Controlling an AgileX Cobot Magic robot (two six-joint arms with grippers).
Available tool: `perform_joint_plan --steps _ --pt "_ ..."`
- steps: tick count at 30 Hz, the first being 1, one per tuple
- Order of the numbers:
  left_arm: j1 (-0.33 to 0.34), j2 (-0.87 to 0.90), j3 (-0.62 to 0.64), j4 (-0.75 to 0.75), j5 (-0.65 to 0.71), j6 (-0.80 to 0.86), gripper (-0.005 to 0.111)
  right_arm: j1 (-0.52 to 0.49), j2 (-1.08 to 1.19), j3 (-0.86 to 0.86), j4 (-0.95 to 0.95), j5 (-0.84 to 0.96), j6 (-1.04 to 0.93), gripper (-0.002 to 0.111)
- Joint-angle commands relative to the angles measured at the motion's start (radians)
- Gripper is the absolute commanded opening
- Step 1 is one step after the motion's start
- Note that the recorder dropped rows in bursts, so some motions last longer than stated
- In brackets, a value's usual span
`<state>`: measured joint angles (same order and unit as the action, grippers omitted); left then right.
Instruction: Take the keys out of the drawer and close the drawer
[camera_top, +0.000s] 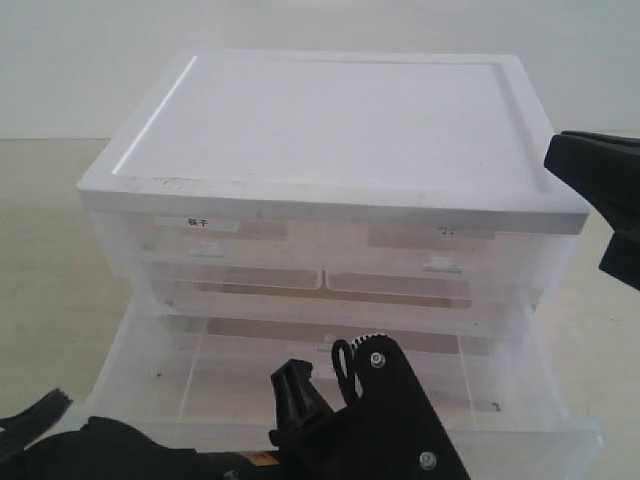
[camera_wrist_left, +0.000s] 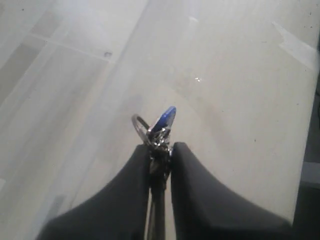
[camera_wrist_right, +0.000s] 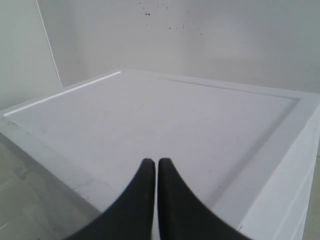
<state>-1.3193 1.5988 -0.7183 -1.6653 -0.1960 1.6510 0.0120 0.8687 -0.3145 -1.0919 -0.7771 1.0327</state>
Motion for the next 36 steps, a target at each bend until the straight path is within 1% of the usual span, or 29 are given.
perform_joint_plan --steps 1,4,7,9,12,13,18,20,25,27,29,32,33,35,36 --pt "0.025 -0.005 -0.003 0.044 -0.043 -0.01 0.005 -0.003 0.001 -0.004 0.002 0.003 0.006 0.0" --pt "0.055 -0.005 -0.003 0.044 -0.094 -0.01 0.005 -0.003 0.001 -0.004 0.002 0.003 0.006 0.0" --pt "0.093 -0.005 -0.003 0.086 -0.073 -0.01 0.005 -0.003 0.001 -0.004 0.002 0.003 0.006 0.0" --pt "0.117 -0.007 -0.003 0.088 -0.049 -0.01 0.005 -0.003 0.001 -0.004 0.002 0.003 0.006 0.0" --pt "0.141 -0.007 -0.003 0.096 -0.021 -0.01 0.005 -0.003 0.001 -0.004 0.002 0.003 0.006 0.0" --pt "0.152 -0.007 -0.003 0.119 -0.021 -0.01 0.005 -0.003 0.001 -0.004 0.002 0.003 0.006 0.0" --pt "0.163 -0.012 -0.019 0.138 -0.016 -0.01 0.005 -0.003 0.001 -0.004 0.002 0.003 0.006 0.0" --pt "0.163 -0.012 -0.044 0.16 -0.045 -0.01 0.005 -0.003 0.001 -0.004 0.0 0.004 0.005 0.0" --pt "0.193 -0.012 -0.061 0.156 -0.035 -0.006 0.005 -0.003 0.001 -0.004 -0.007 0.006 0.008 0.0" --pt "0.193 -0.016 -0.061 0.156 -0.003 -0.006 0.005 -0.003 0.001 -0.004 -0.007 0.006 0.008 0.0" --pt "0.193 -0.028 -0.061 0.156 0.102 -0.006 0.005 -0.003 0.001 -0.004 -0.007 0.006 0.008 0.0" --pt "0.19 -0.029 -0.061 0.16 0.311 -0.006 0.005 -0.003 0.001 -0.004 -0.007 0.006 0.008 0.0" --pt "0.178 -0.029 -0.059 0.162 0.372 -0.003 0.005 -0.003 0.001 -0.004 -0.007 0.006 0.008 0.0" --pt "0.137 -0.029 -0.054 0.162 0.381 0.003 0.005 -0.003 0.001 -0.004 -0.007 0.006 0.008 0.0" --pt "0.108 -0.029 -0.047 0.162 0.348 0.005 0.005 -0.003 0.001 -0.004 -0.007 0.006 0.008 0.0"
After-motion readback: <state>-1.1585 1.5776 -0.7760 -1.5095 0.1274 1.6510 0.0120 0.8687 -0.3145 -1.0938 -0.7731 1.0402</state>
